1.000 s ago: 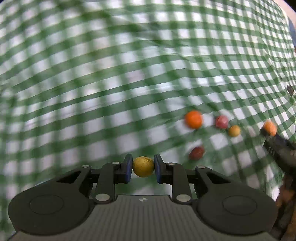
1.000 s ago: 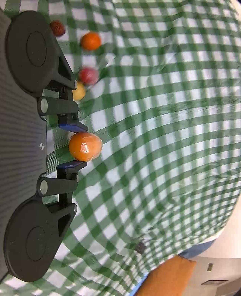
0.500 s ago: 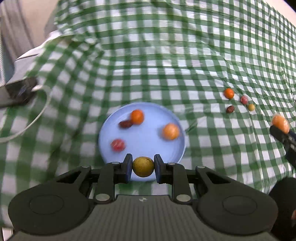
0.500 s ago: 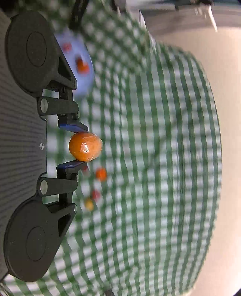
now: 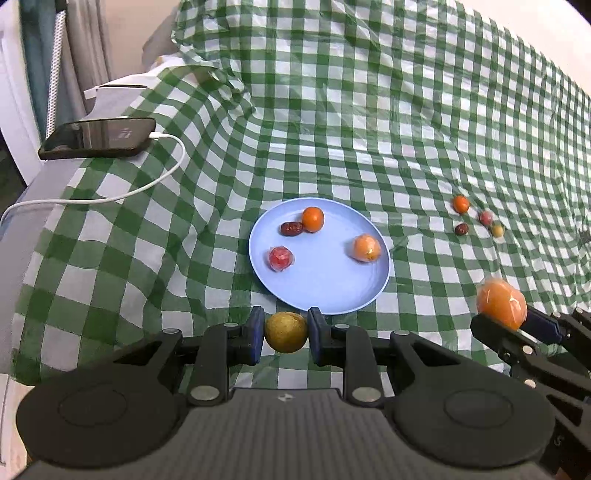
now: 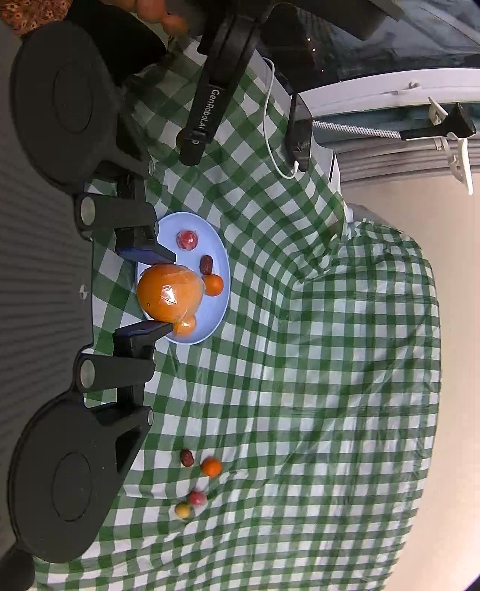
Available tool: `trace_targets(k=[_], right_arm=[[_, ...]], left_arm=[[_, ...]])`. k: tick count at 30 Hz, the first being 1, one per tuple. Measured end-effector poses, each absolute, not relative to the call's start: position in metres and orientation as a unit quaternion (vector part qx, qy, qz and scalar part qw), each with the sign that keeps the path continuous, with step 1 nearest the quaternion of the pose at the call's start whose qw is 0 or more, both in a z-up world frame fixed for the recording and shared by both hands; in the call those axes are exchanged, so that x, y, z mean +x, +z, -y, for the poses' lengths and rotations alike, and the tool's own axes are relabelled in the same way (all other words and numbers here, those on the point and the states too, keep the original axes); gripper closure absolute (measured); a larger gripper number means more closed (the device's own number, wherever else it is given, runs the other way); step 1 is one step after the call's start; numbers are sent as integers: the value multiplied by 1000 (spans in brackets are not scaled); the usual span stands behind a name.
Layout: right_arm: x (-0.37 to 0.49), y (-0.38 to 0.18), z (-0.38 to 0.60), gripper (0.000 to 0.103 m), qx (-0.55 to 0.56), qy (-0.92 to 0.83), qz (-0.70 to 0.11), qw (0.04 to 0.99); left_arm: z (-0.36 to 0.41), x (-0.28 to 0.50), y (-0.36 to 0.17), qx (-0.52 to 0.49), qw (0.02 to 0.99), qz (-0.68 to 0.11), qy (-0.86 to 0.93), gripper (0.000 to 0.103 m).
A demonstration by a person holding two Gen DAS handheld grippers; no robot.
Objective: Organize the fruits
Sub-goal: 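Carry the wrapped orange and yellow plum over the blue plate and release both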
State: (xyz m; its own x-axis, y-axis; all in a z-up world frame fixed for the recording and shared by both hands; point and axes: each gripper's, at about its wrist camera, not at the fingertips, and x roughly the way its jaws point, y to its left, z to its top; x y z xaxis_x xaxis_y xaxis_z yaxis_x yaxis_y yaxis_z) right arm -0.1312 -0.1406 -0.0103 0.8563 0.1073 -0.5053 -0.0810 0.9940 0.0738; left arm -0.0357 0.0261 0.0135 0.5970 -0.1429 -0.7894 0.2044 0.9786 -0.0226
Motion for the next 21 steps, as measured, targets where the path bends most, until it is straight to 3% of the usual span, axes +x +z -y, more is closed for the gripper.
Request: trace_targets(k=[21], right_arm=[[-131, -12, 140, 69, 17, 42, -274, 961]], left_arm=[[-30, -29, 13, 14, 898, -430, -91, 76]])
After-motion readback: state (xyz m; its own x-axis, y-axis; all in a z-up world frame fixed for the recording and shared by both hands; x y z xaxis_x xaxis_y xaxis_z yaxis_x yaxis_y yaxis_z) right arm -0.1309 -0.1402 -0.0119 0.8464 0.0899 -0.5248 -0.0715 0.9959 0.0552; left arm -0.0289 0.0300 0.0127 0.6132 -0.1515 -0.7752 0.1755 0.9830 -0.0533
